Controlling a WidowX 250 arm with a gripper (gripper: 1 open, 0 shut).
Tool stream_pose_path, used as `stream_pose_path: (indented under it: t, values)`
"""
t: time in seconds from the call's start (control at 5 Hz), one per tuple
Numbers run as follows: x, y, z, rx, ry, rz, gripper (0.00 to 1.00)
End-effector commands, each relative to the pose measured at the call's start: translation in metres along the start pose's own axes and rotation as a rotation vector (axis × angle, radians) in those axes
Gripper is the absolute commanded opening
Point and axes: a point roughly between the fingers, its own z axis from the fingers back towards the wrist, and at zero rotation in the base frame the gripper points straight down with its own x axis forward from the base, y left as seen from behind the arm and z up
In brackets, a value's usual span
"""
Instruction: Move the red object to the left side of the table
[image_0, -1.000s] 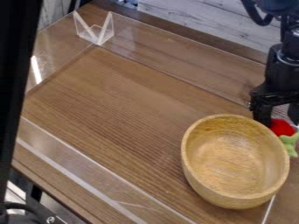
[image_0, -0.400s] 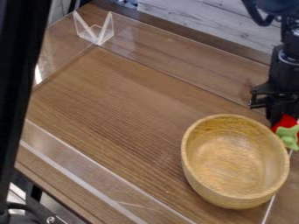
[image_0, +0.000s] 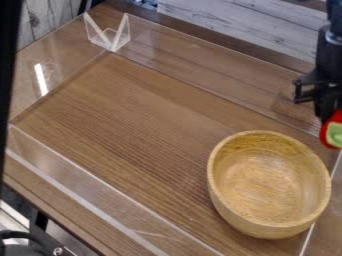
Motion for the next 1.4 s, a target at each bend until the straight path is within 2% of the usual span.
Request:
stream_pose_path:
  t: [0.0, 0.4, 0.6, 0.8, 1.0, 1.2]
  values:
    - [0.004, -0.005, 0.053, -0.115, -0.051, 0.011, 0.00]
    - [0.007, 0.044, 0.097, -0.159, -0.035, -0.057, 0.00]
    - [0.012, 0.060, 0.097, -0.163, -0.064, 0.003, 0.00]
    - [0.011, 0.068, 0.089, -0.153, -0.087, 0.035, 0.00]
    - [0.000, 0.083, 0.092, -0.149, -0.117, 0.092, 0.00]
    - [-0.013, 0.095, 0.097, -0.151, -0.149, 0.182, 0.00]
